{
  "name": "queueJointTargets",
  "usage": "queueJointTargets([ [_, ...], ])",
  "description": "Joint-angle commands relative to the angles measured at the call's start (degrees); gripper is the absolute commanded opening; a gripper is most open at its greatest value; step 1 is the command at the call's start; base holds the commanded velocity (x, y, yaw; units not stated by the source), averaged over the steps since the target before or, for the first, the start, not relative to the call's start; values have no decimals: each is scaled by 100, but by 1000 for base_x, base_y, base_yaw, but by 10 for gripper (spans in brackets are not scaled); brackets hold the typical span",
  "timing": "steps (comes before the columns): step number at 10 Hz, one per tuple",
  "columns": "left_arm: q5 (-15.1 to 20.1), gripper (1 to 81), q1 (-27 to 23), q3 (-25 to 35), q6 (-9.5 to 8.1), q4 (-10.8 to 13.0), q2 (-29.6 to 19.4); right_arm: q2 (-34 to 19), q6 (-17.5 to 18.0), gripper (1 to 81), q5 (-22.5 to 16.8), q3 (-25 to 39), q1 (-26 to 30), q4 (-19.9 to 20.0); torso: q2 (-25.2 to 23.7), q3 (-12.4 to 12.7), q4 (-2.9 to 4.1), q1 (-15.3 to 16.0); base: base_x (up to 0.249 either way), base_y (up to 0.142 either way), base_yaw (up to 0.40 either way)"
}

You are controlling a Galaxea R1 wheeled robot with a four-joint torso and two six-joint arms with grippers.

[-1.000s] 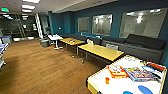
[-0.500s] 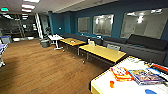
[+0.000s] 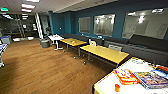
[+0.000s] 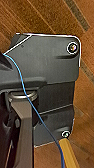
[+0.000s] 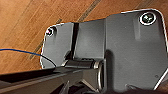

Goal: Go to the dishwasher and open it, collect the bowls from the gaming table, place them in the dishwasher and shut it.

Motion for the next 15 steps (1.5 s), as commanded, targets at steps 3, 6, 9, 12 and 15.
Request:
queueJointTargets([
  [3,299,811,-274,37,36,18,-27,2,-1,811,-228,37,333,-49,0,0,0,-2,116,89,0],
  [6,299,811,-274,36,28,27,-18,11,-1,811,-237,37,342,-49,0,0,0,0,116,88,0],
  [9,299,811,-274,28,28,9,-36,11,-1,811,-237,37,342,-49,0,0,0,0,98,74,0],
  [12,299,811,-274,28,19,-26,-36,2,-1,811,-228,28,334,-49,2,0,0,7,0,0,0],
  [15,299,811,-274,28,28,-26,-27,11,-1,811,-228,2,307,-49,2,0,0,-2,0,0,0],
])
